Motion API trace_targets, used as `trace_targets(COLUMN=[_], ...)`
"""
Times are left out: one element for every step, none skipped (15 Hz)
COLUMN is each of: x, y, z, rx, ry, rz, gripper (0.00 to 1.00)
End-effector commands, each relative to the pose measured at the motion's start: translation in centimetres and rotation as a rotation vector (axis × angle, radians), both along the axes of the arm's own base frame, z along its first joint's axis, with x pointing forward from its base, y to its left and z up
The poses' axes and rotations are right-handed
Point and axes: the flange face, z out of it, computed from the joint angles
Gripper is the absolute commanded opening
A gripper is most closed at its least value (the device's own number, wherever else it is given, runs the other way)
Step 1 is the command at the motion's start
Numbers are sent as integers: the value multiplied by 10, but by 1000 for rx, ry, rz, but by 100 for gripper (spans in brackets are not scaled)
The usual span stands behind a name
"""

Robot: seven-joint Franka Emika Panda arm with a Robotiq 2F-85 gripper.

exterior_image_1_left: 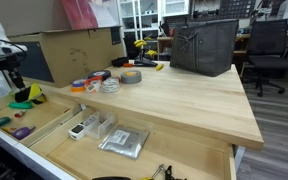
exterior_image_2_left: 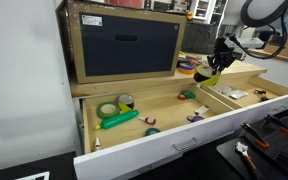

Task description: Remove the yellow tape from the drawer

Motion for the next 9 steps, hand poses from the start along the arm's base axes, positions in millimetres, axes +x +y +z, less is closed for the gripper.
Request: trace_targets(x=[12,13,16,17,20,23,27,30,34], y=[-62,-80,-97,-114,-128,-140,-150,-158,-163], z=[31,36,39,45,49,54,58,62,66], rx=[71,90,108,131,145,159,176,188,196], ry=[-46,-56,-63,-74,-83,-92,-94,-100,-107], rz=[-89,-120,-147,-182,-211,-239,-268,-291,-315], gripper=[6,6,6,6,6,6,6,6,6])
